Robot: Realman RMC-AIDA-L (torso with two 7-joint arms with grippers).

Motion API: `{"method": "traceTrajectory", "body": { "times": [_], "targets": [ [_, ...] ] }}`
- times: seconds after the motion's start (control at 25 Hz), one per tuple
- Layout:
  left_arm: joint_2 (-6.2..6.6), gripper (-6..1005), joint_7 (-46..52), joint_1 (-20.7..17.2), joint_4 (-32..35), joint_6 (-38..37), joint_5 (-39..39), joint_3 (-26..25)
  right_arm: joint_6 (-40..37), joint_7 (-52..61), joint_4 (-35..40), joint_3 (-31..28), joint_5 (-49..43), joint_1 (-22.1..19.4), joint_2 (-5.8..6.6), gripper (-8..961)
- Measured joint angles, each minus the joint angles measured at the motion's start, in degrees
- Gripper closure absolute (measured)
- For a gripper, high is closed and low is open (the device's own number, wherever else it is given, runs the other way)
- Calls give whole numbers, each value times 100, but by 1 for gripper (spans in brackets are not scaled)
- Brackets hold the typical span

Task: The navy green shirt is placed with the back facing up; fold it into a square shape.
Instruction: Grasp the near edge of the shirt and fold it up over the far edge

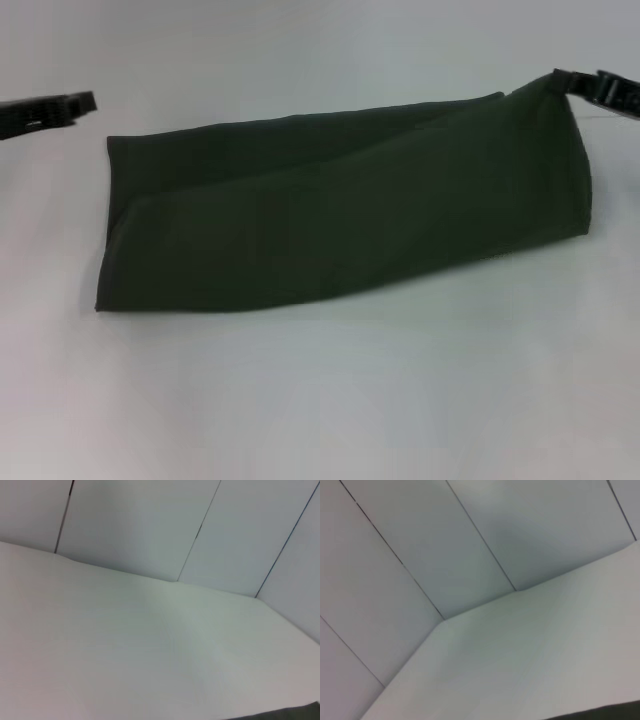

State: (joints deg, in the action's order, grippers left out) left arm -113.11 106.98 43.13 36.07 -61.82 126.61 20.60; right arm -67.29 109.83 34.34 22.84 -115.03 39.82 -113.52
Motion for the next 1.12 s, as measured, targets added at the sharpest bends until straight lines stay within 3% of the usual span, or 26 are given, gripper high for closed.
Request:
{"method": "traceTrajectory", "body": {
  "times": [0.24,0.48,0.76,0.96,1.12],
  "targets": [
    [-37,932,93,-37,20,37,19,300,247,45,-120,376,1,74,11,924],
    [82,927,861,-34,224,-572,480,412,233,11,-121,451,-10,-8,37,923],
    [74,902,1756,35,252,-717,905,703,212,1,-71,758,-12,-128,72,923],
    [49,743,1893,91,59,-485,919,779,164,-1,-58,806,-12,-135,95,923],
    [-47,644,1987,100,-189,226,928,1060,161,-2,-57,936,-11,-135,98,923]
  ]
}}
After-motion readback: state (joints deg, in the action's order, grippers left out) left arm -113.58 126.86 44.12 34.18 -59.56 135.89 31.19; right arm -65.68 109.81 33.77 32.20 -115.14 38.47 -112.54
